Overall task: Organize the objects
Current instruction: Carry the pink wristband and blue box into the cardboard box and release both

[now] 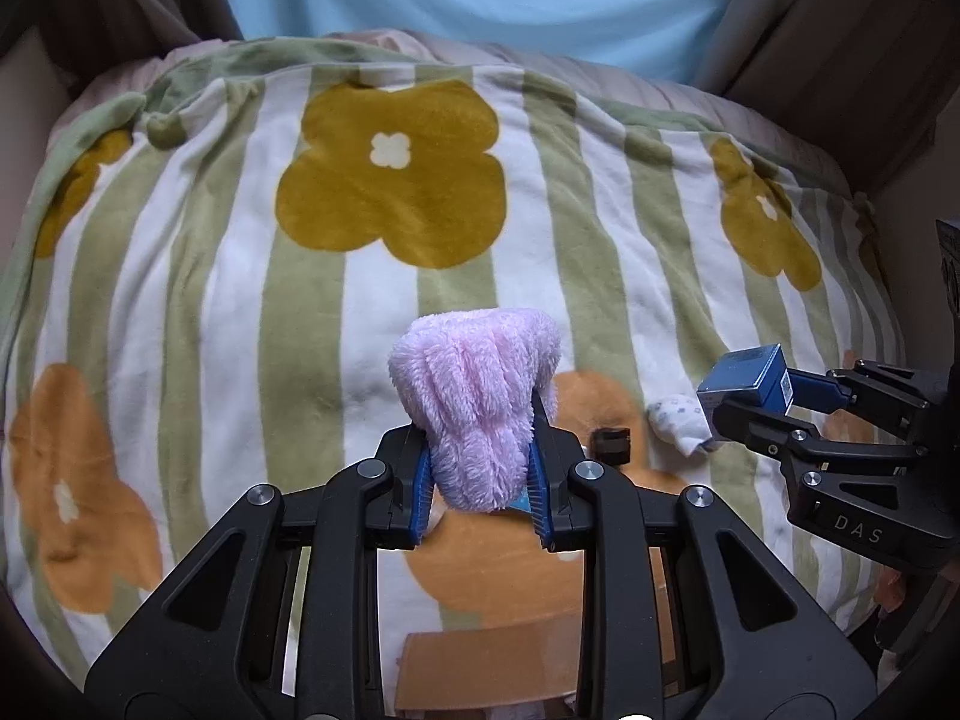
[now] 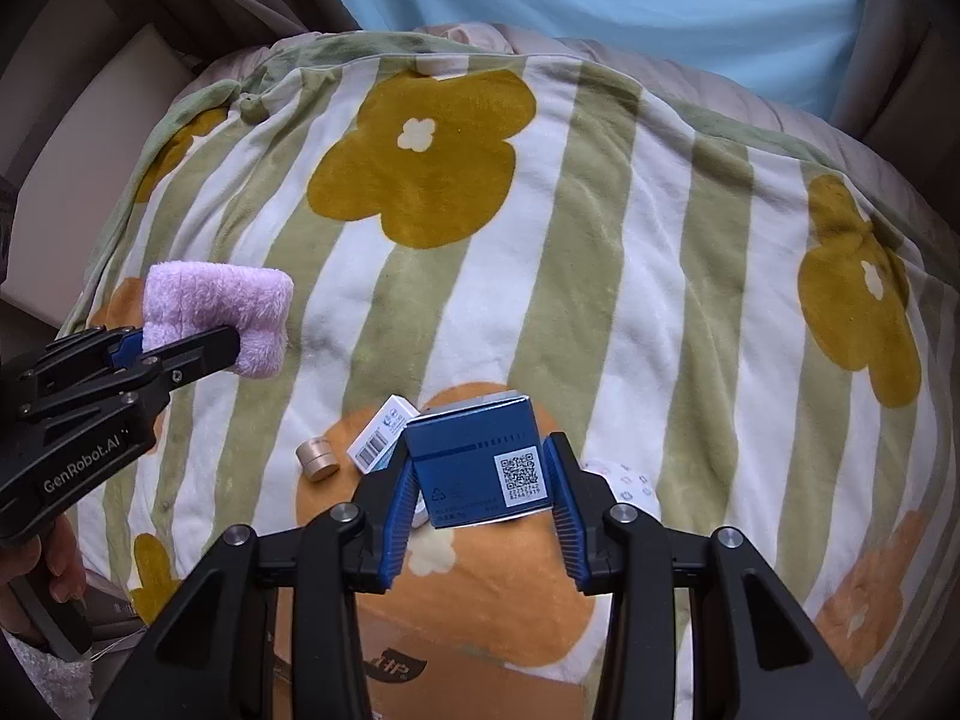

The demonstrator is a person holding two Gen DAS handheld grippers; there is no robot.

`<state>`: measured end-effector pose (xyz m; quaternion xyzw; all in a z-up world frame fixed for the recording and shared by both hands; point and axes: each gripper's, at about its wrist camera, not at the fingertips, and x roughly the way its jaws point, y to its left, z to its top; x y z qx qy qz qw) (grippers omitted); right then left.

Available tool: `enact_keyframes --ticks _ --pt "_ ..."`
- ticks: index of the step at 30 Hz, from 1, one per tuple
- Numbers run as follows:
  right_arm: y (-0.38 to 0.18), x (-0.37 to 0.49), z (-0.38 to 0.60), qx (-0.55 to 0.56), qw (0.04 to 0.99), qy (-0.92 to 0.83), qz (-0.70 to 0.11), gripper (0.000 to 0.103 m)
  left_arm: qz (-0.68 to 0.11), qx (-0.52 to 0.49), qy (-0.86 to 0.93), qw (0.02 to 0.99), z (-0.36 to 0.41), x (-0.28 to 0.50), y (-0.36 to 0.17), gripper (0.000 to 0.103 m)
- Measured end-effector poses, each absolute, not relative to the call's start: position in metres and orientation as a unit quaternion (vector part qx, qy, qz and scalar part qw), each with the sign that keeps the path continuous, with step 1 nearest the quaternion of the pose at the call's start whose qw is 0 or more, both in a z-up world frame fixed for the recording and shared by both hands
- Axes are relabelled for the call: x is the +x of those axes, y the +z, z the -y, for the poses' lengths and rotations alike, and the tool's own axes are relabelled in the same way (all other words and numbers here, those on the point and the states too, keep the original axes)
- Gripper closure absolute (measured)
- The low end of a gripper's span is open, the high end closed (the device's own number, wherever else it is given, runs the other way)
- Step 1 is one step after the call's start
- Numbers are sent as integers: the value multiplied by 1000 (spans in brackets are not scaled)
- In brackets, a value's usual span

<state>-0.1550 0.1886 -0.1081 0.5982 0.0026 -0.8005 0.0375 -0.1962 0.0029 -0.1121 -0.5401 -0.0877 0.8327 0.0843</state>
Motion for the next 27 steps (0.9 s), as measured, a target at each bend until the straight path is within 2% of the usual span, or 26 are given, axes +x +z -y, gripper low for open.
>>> enact_keyframes --ticks 6,13,27 --pt "-80 -106 -185 589 36 -807 -2 65 77 -525 843 88 -10 -150 -79 80" --pt "-68 -55 -180 588 30 -808 7 65 96 -523 843 87 -17 -94 -69 80" --pt "-99 25 -169 613 20 -790 24 65 108 -551 824 74 -20 -3 -107 80"
